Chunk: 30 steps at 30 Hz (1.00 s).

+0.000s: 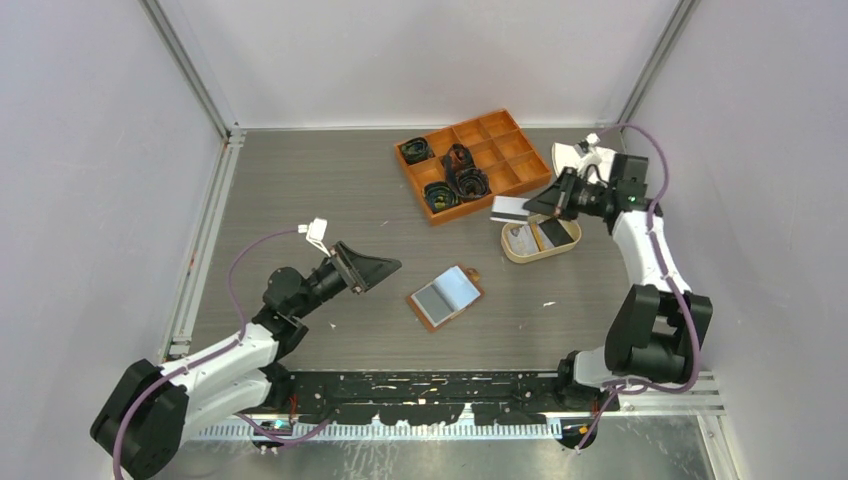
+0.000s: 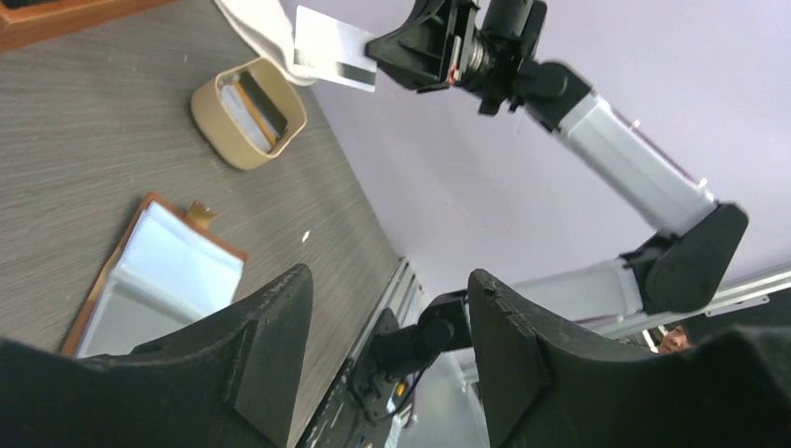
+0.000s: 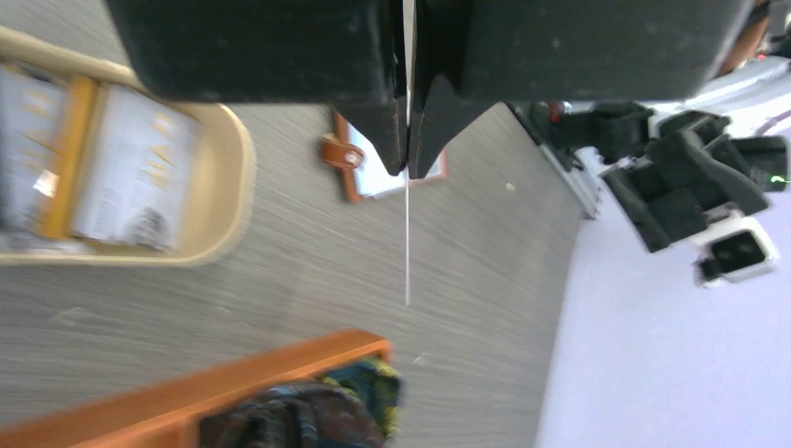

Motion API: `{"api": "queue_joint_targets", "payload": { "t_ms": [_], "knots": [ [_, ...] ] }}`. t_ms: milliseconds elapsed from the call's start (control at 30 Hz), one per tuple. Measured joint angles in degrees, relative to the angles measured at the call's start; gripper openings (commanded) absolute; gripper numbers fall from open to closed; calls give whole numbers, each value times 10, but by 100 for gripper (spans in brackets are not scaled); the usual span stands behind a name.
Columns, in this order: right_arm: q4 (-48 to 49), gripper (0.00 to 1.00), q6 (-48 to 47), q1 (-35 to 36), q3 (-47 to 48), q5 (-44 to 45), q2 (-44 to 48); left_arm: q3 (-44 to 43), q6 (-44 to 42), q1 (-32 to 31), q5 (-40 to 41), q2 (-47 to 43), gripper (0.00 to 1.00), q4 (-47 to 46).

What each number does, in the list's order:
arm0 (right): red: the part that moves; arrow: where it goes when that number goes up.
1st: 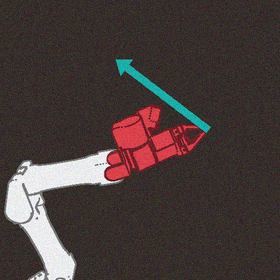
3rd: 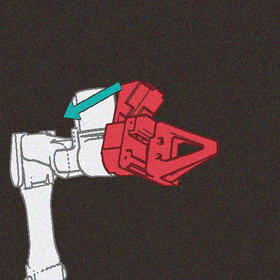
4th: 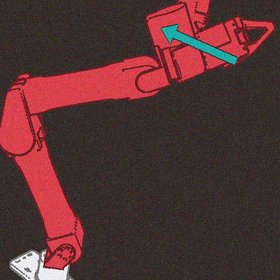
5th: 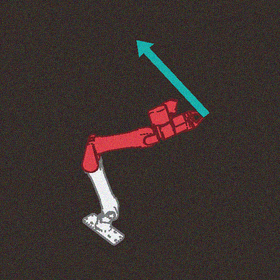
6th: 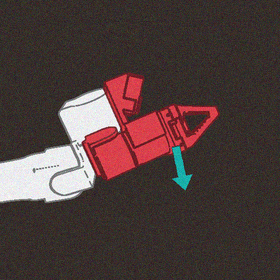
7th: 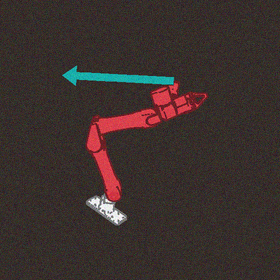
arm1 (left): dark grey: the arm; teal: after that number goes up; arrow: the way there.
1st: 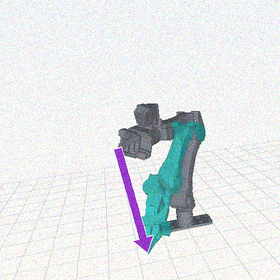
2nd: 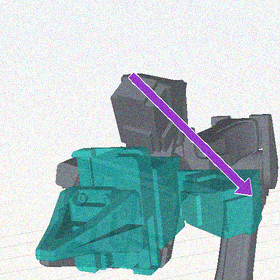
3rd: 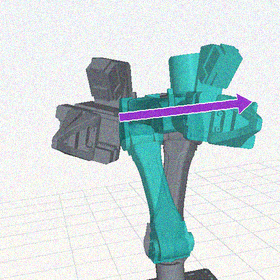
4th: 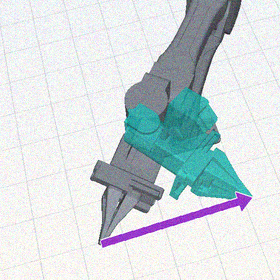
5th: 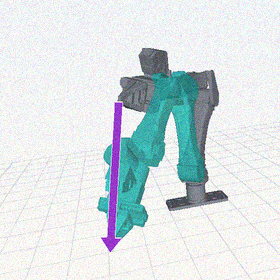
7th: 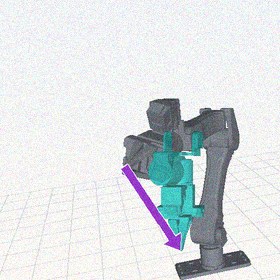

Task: Put the credit cards into the card holder
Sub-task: Pick up the credit card from the storage box.

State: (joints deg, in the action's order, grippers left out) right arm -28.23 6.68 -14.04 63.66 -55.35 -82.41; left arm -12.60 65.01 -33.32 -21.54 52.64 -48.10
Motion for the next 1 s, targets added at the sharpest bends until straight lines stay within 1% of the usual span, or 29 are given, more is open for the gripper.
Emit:
{"api": "queue_joint_targets", "payload": {
  "t_ms": [33,167,233,400,500,667,833,900,1000],
  "knots": [
    [31,1,35,14,-16,-9,10,-1,7,-4,8,4,63,-10],
    [247,1,233,72,-106,-37,55,-12,19,-41,71,21,63,-43],
    [352,1,329,83,-145,-41,69,-26,17,-70,110,36,62,-55],
    [515,1,485,94,-199,-33,82,-73,-9,-142,202,97,61,-81],
    [569,1,538,121,-210,-30,87,-102,-21,-165,237,150,60,-104],
    [631,1,591,167,-213,-28,91,-151,-25,-176,278,236,57,-148],
    [657,1,607,198,-216,-31,100,-171,-24,-178,300,293,53,-205],
    [662,1,609,205,-216,-31,102,-180,-24,-179,304,310,50,-221],
    [667,1,610,213,-216,-33,102,-194,-25,-179,307,318,46,-232]
  ]
}}
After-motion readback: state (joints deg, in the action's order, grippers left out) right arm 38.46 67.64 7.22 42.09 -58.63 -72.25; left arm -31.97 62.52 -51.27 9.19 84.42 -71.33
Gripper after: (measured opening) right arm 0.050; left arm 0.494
